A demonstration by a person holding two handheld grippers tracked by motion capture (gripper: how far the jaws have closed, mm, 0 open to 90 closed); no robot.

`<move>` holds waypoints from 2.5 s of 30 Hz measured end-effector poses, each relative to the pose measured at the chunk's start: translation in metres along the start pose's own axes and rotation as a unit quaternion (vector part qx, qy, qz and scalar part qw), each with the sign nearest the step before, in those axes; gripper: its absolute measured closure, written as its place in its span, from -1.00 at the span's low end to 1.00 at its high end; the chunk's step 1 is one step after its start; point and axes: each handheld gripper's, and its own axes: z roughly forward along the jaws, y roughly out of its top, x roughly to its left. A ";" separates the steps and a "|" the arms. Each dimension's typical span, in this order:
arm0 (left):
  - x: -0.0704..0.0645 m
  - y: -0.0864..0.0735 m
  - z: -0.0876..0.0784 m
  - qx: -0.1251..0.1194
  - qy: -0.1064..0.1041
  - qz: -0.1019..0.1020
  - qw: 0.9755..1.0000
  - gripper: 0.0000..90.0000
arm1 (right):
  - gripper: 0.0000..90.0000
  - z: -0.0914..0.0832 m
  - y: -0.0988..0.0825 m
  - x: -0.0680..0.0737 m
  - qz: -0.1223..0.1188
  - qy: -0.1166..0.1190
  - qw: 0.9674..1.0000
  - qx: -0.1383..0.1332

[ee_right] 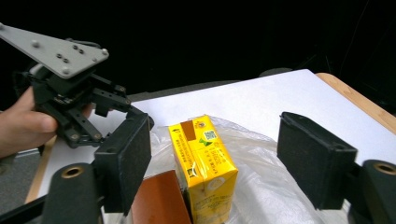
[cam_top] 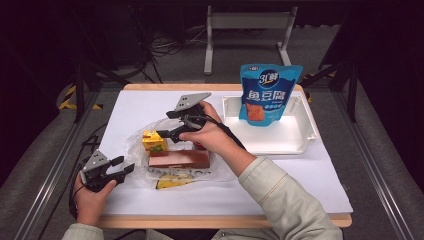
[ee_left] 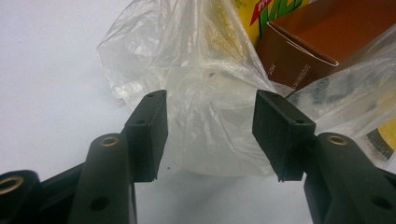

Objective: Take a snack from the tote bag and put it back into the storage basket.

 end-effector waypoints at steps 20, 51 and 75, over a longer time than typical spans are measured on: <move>0.001 0.001 0.002 0.000 0.000 -0.001 1.000 0.02 | -0.46 0.039 -0.013 -0.005 0.004 0.003 1.000 0.029; 0.001 0.001 0.001 0.000 -0.001 -0.001 1.000 0.02 | -0.51 0.078 -0.035 -0.005 0.026 0.033 0.995 0.091; 0.001 0.001 0.001 0.001 -0.002 0.000 1.000 0.02 | -0.33 0.090 -0.033 -0.005 0.011 0.039 0.990 0.138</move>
